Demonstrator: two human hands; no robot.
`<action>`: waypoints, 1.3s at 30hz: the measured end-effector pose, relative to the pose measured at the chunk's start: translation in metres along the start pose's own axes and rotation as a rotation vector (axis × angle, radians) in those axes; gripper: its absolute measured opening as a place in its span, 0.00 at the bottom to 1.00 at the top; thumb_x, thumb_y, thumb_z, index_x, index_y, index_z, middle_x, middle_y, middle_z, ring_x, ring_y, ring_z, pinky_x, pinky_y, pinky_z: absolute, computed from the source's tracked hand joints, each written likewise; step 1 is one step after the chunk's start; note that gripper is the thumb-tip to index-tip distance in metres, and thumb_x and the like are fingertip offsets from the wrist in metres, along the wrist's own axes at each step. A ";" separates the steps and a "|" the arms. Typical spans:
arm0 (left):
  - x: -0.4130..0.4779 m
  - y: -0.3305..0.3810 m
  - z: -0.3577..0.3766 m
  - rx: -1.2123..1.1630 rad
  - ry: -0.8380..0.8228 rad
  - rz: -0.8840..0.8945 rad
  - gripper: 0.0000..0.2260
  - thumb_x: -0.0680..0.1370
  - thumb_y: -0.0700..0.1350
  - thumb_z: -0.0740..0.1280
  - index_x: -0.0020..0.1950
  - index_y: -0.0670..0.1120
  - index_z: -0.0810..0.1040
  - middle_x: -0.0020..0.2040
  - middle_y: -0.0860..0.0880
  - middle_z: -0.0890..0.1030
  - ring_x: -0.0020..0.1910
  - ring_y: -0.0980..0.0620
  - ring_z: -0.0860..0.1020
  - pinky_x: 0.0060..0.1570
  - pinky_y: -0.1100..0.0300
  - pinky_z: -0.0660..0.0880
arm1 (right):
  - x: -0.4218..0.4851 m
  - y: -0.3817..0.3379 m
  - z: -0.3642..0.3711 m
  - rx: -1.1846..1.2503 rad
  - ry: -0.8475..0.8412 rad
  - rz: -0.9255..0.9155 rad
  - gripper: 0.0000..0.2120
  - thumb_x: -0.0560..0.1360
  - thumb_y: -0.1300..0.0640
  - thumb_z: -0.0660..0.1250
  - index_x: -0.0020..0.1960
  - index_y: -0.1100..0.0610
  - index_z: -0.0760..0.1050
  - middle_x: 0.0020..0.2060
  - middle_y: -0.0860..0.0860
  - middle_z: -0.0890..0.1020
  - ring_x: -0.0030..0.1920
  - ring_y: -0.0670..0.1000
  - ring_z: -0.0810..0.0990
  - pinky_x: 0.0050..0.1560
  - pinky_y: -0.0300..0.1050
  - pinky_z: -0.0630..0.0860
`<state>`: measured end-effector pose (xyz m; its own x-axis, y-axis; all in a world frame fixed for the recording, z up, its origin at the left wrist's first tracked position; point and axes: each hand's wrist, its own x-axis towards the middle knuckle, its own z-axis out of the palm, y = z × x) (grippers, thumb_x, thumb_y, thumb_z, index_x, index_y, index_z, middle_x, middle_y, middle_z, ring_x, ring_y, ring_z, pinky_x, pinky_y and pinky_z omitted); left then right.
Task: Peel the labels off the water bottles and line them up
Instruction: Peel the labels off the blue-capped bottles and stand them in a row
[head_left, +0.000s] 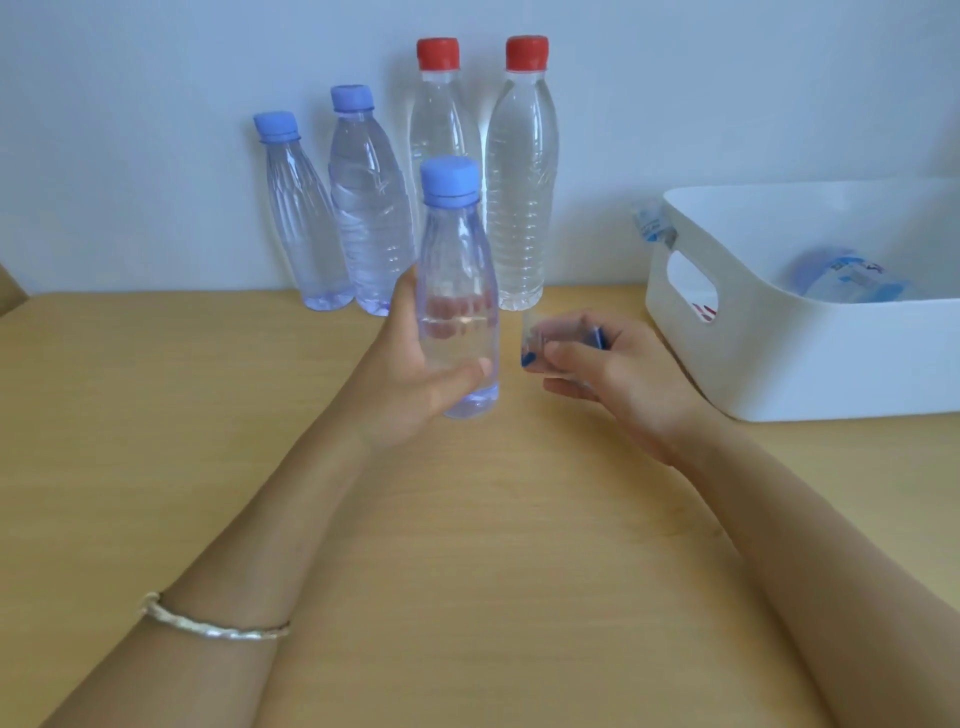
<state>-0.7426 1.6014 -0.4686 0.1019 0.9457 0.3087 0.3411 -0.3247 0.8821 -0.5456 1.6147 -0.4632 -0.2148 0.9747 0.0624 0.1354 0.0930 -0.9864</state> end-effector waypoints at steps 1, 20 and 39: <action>0.000 -0.001 0.004 0.003 -0.010 -0.006 0.32 0.68 0.47 0.71 0.68 0.58 0.62 0.57 0.61 0.77 0.60 0.59 0.76 0.52 0.64 0.75 | 0.000 0.000 0.000 0.001 0.036 -0.015 0.07 0.76 0.64 0.65 0.51 0.58 0.79 0.46 0.54 0.85 0.52 0.49 0.84 0.54 0.44 0.80; -0.001 0.004 0.022 0.013 -0.028 -0.010 0.38 0.74 0.47 0.72 0.76 0.60 0.52 0.65 0.57 0.73 0.62 0.59 0.71 0.42 0.80 0.69 | 0.016 -0.078 -0.020 -0.809 0.472 -0.320 0.10 0.77 0.59 0.60 0.57 0.52 0.74 0.43 0.46 0.77 0.43 0.49 0.77 0.45 0.45 0.74; 0.000 0.002 0.021 0.001 -0.043 -0.006 0.39 0.74 0.48 0.72 0.77 0.58 0.51 0.68 0.58 0.71 0.67 0.57 0.70 0.57 0.64 0.72 | 0.026 -0.089 -0.051 -1.266 0.500 0.031 0.15 0.73 0.63 0.60 0.60 0.59 0.72 0.54 0.60 0.75 0.47 0.62 0.73 0.47 0.49 0.70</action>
<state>-0.7219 1.6007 -0.4747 0.1394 0.9475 0.2876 0.3430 -0.3187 0.8836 -0.5134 1.6423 -0.3660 0.1382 0.9234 0.3580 0.9788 -0.0721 -0.1919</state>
